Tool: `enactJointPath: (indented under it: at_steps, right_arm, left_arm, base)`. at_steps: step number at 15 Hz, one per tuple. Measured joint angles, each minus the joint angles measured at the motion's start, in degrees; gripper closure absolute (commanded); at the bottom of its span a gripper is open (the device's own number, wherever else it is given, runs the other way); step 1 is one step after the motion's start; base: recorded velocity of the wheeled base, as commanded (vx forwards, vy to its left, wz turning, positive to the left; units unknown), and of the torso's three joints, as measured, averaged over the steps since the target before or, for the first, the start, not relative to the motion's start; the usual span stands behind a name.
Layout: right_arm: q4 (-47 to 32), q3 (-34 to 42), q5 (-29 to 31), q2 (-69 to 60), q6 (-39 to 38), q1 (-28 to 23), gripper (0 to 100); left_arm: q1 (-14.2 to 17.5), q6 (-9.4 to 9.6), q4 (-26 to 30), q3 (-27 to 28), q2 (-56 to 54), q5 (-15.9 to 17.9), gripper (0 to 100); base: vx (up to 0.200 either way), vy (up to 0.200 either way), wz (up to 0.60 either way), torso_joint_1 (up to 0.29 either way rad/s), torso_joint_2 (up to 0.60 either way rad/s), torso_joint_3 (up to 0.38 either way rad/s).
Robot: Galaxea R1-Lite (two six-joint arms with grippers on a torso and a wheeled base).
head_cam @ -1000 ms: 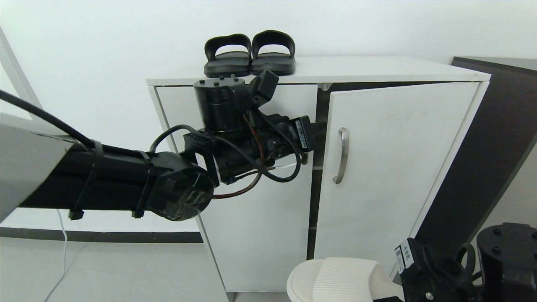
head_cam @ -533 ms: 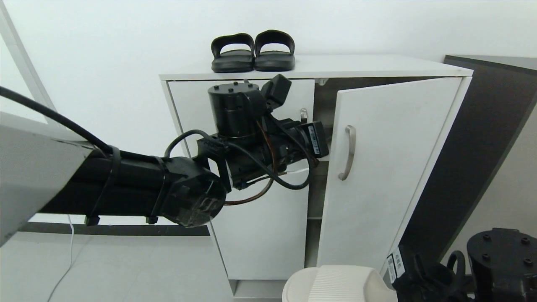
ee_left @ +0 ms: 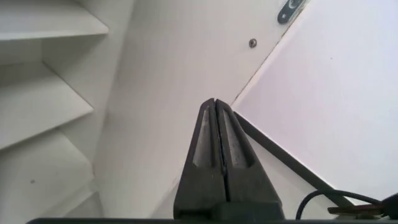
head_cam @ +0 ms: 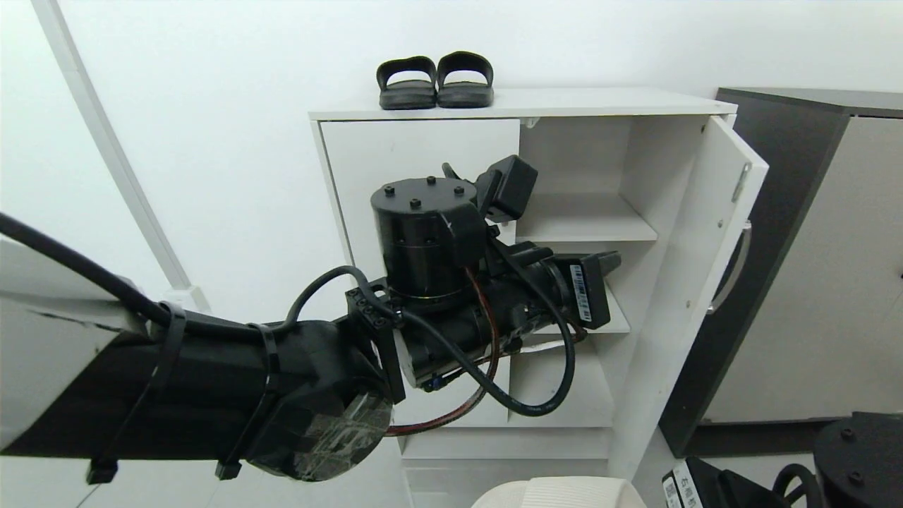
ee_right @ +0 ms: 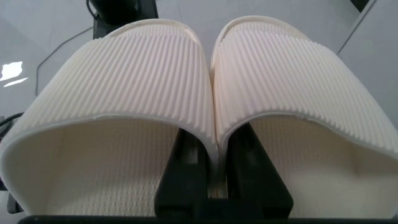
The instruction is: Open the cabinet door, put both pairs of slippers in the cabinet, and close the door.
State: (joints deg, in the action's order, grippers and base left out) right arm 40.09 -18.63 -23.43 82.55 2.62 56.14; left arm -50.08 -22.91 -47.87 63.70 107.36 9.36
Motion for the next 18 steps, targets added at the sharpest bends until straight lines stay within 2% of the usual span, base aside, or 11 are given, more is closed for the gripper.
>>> enactJointPath:
  at_steps: [6,9,11,14,16,18]
  right_arm:
    - [0.41,0.22,0.01,-0.06,0.0,0.2,100]
    - [0.41,-0.39,1.32,0.71,-0.39,-1.16,100]
    - [0.39,-2.93,10.5,2.54,-1.76,-3.13,100]
    - [0.38,-8.35,30.65,7.69,-8.67,-5.36,100]
    - [0.44,-12.02,43.62,12.26,-11.33,-7.08,100]
    - [0.66,-16.29,50.74,15.93,-13.54,-9.25,100]
  left_arm:
    - [0.44,0.0,-0.13,-0.44,-0.8,-0.77,100]
    - [1.74,0.0,-0.16,-0.85,-1.88,-3.4,100]
    - [2.4,0.0,-0.05,-3.36,-4.14,-6.85,100]
    - [6.01,0.94,0.69,-10.08,-12.15,-12.36,100]
    - [9.16,3.36,3.69,-16.7,-20.19,-16.36,100]
    - [12.7,6.08,9.69,-23.49,-30.16,-22.33,100]
  base:
    - [0.0,0.0,0.0,0.0,0.0,0.0]
    - [0.0,0.0,0.0,0.0,0.0,0.0]
    - [0.0,0.0,0.0,0.0,0.0,0.0]
    - [0.0,0.0,0.0,0.0,0.0,0.0]
    - [0.0,0.0,0.0,0.0,0.0,0.0]
    - [0.0,0.0,0.0,0.0,0.0,0.0]
